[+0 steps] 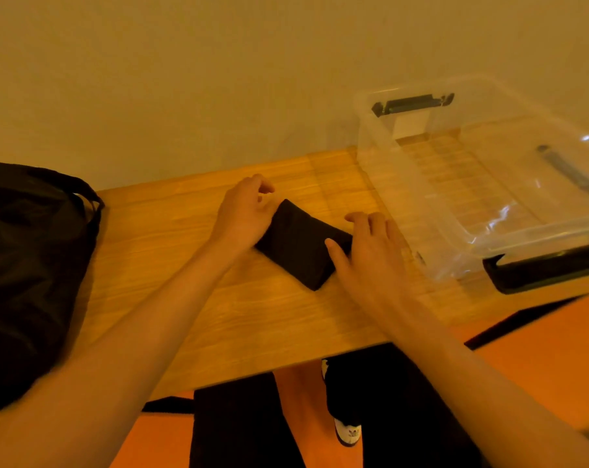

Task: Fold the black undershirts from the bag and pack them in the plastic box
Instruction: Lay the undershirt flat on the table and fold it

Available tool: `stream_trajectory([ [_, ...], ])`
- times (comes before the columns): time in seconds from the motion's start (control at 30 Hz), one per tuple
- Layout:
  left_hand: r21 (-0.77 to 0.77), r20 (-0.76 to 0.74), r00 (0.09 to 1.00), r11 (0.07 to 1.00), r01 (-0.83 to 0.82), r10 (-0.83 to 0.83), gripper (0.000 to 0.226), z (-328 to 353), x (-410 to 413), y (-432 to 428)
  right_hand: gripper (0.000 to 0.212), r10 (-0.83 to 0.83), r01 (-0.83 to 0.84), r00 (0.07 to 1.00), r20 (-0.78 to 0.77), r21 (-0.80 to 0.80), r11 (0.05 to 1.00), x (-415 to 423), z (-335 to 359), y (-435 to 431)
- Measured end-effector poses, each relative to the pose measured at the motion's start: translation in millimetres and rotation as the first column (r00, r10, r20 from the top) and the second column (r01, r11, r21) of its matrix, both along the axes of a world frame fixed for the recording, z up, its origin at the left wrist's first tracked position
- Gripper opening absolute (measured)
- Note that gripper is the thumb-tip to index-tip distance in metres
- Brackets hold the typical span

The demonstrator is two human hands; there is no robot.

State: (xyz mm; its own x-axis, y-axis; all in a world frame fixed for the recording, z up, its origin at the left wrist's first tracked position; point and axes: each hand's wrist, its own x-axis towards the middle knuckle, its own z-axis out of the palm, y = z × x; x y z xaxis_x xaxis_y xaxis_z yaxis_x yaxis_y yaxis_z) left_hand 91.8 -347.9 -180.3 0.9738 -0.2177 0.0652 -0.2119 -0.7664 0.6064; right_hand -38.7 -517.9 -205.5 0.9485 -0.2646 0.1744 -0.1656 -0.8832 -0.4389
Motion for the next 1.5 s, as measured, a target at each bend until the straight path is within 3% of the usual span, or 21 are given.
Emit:
stream_trajectory([
  [0.07, 0.174, 0.202, 0.969, 0.979, 0.11, -0.145, 0.033, -4, -24, 12, 0.052, 0.107, -0.094, 0.992, 0.066, -0.167, 0.981, -13, -3, 11],
  [0.1, 0.264, 0.214, 0.945, 0.946, 0.188, -0.248, 0.043, -6, -37, 19, 0.054, 0.175, -0.16, 0.983, 0.051, -0.21, 0.965, -18, -5, 14],
  [0.17, 0.44, 0.104, 0.921, 0.847, 0.297, -0.377, 0.06, -8, -63, 34, 0.055, 0.284, -0.282, 0.958, -0.034, -0.295, 0.913, -26, -14, 17],
  [0.27, 0.558, -0.067, 0.924, 0.754, 0.348, -0.377, 0.068, -13, -89, 51, 0.056, 0.316, -0.34, 0.94, -0.127, -0.329, 0.881, -36, -20, 16],
  [0.5, 0.55, -0.117, 0.913, 0.74, 0.387, -0.39, 0.069, -30, -70, 44, 0.073, 0.287, -0.333, 0.939, -0.19, -0.294, 0.896, -45, -19, 11],
  [0.87, 0.47, -0.107, 0.911, 0.787, 0.399, -0.398, 0.072, -38, 29, -19, 0.078, 0.092, -0.124, 0.987, -0.134, -0.25, 0.96, 18, -24, 0],
  [1.13, 0.45, -0.111, 0.881, 0.768, 0.456, -0.459, 0.069, -39, 90, -60, 0.077, -0.033, -0.004, 0.987, -0.159, -0.229, 0.973, 67, -19, -10],
  [1.23, 0.449, -0.034, 0.871, 0.772, 0.451, -0.489, 0.066, -34, 99, -68, 0.077, -0.047, 0.001, 0.982, -0.182, -0.243, 0.97, 71, -18, -10],
  [1.33, 0.477, 0.081, 0.783, 0.714, 0.513, -0.616, 0.06, -29, 104, -80, 0.075, -0.059, 0.037, 0.995, -0.082, -0.251, 0.967, 69, -18, -10],
  [1.43, 0.511, 0.02, 0.72, 0.626, 0.589, -0.694, 0.055, -30, 116, -95, 0.073, -0.081, 0.073, 0.996, -0.025, -0.23, 0.97, 73, -21, -15],
  [1.5, 0.497, -0.008, 0.725, 0.626, 0.6, -0.689, 0.054, -33, 126, -101, 0.073, -0.081, 0.069, 0.996, -0.042, -0.231, 0.971, 75, -24, -17],
])
